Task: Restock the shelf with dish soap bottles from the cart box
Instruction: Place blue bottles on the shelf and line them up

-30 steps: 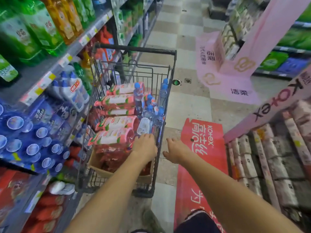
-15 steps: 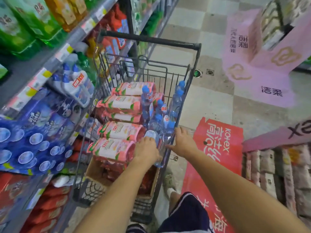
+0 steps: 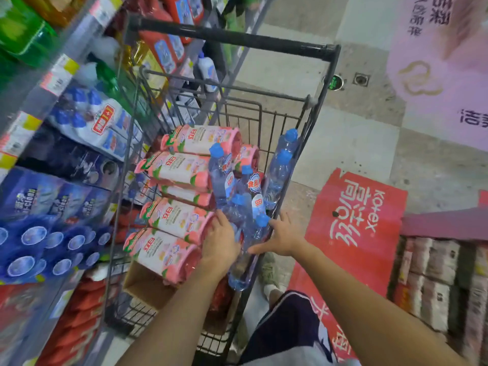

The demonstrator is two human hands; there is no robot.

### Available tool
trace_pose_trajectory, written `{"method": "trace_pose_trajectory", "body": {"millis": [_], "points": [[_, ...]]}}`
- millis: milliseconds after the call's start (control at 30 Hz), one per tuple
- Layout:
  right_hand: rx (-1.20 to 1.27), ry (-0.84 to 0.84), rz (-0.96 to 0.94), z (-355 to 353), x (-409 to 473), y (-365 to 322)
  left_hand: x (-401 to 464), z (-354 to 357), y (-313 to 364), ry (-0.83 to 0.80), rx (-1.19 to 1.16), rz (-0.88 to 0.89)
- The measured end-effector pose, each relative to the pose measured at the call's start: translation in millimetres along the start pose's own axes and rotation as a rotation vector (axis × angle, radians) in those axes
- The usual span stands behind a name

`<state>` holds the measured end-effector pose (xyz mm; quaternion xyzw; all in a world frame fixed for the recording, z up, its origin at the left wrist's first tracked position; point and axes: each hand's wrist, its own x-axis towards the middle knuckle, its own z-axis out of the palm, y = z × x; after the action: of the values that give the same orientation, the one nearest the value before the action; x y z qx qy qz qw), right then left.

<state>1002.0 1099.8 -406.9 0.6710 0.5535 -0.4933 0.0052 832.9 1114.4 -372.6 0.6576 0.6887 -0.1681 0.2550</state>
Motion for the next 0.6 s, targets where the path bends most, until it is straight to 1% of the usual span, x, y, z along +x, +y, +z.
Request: {"method": "trace_pose_trajectory", "body": {"millis": [133,200,267,333,400,467,533,600], "points": [[0.062,0.074,-0.051,7,-7,4,12,-6,-1,-0.046,-0.159,-0.084],[0.055,0.111,-0.068,13,-15,5,13,-9,-4,-0.068,-0.246,-0.088],[0.012,0.148,-0.104,23,-24,7,9,-12,-9,-0.120,-0.367,-0.048],[0.003,0.227,-0.135,28,-30,7,4,-15,-13,-0.159,-0.441,0.015],[-0.022,0.323,-0.157,28,-35,6,-5,-20,-15,-0.165,-0.488,0.096],[-0.040,0.383,-0.180,26,-37,4,-16,-23,-15,-0.147,-0.576,0.151],[-0.046,0.406,-0.226,30,-39,2,-25,-20,-18,-0.136,-0.658,0.139],[0.029,0.340,-0.229,37,-44,0,-29,-17,-24,-0.116,-0.639,0.135]]}}
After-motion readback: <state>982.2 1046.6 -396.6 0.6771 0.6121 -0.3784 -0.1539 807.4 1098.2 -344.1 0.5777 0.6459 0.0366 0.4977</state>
